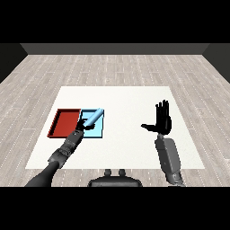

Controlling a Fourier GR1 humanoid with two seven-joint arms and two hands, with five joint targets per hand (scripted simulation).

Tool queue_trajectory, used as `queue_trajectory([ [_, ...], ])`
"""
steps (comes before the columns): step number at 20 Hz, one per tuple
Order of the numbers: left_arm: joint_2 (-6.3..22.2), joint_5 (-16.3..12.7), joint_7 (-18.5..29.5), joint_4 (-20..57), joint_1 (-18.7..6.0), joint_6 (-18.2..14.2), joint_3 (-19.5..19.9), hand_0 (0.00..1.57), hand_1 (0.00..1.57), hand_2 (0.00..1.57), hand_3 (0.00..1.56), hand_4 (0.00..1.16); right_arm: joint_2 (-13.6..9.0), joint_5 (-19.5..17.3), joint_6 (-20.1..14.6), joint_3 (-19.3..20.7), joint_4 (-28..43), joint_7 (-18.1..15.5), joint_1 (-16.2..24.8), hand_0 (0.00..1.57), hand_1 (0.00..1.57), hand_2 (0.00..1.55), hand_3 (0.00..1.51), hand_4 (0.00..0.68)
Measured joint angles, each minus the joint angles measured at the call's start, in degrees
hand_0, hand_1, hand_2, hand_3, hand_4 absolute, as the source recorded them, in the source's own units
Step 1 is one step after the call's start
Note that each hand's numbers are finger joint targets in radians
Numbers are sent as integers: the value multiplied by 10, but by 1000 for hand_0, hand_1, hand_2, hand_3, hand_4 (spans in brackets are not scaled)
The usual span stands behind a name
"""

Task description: Pick the blue can and put it in the blue box

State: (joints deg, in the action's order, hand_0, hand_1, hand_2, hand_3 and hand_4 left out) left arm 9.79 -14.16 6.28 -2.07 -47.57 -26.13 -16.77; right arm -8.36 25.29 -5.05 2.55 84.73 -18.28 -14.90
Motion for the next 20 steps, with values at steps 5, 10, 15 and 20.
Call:
queue_trajectory([
  [5,-7,8,18,-1,1,-65,0,0,0,0,0,0,-1,12,10,7,7,3,0,0,0,0,0,0],
  [10,-8,-14,74,-26,5,-122,33,0,0,0,0,0,4,14,15,7,9,-1,-2,0,0,0,0,0],
  [15,-8,-44,183,-103,11,-118,70,0,0,0,0,0,10,11,18,-3,20,-2,5,0,0,0,0,0],
  [20,-11,-69,292,-209,27,-20,88,0,0,0,0,0,10,-2,18,-16,24,3,8,0,0,0,0,0],
])
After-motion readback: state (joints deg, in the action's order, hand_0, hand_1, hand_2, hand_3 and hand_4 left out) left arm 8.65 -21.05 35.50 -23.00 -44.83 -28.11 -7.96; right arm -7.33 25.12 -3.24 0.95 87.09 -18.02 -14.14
